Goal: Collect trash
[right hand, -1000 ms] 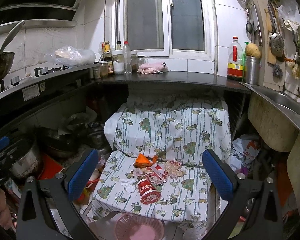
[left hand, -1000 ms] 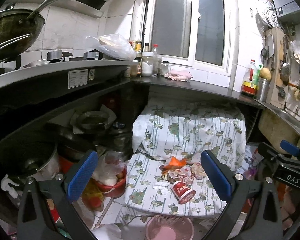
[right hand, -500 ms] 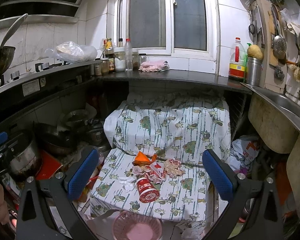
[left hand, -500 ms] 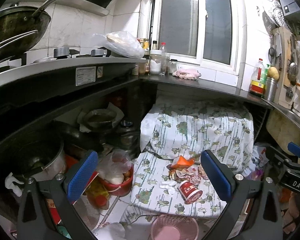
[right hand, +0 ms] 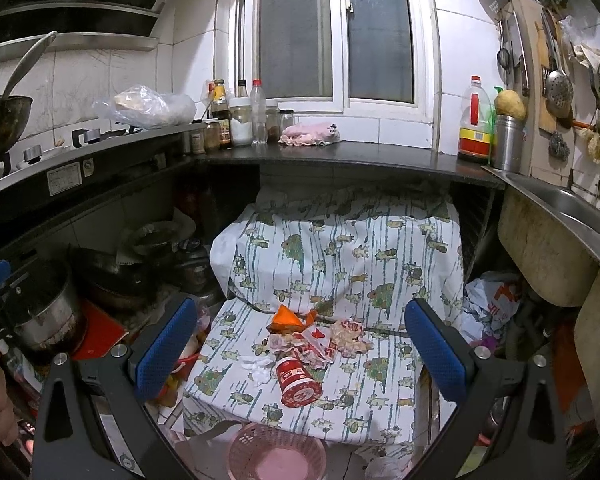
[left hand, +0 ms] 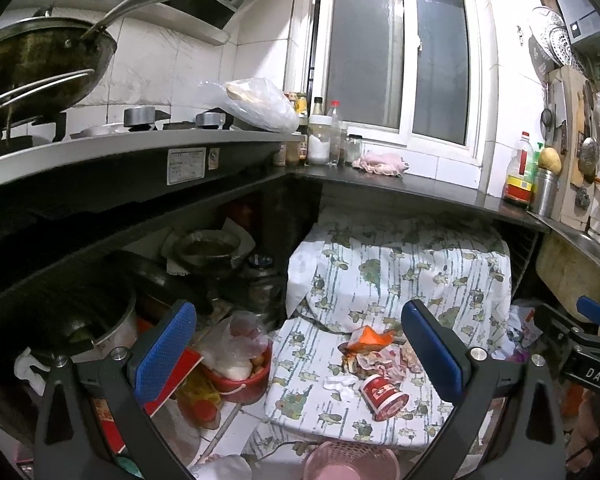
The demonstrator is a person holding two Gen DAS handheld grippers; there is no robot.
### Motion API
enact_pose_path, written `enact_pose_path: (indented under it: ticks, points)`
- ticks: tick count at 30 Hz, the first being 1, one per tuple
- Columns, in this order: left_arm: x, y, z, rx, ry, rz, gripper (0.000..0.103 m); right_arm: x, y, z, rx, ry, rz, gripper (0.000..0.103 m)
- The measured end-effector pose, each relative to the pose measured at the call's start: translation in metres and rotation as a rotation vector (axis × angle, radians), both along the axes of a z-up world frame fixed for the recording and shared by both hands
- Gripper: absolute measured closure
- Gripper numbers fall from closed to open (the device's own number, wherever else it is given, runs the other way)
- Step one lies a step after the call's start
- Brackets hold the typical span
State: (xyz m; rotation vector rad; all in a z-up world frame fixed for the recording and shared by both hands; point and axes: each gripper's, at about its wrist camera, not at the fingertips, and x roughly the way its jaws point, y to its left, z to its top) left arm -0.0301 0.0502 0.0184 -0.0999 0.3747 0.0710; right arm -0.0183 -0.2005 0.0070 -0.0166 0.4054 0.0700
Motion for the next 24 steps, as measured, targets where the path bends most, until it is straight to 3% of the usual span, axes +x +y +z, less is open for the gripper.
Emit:
enact_pose_path:
  ticks: [12,24]
  points:
    - [-0.015,-0.015,0.004,0.075,-0.041,0.01,0.0,-0.001,0.0,0.0,-0.002,-0.002,0.002,0.0]
    - [-0.002,-0.015,-0.001,0.08,-0.001,0.019,0.0,-0.002,-0.001,0.0,-0.002,-0.002,0.0,0.0]
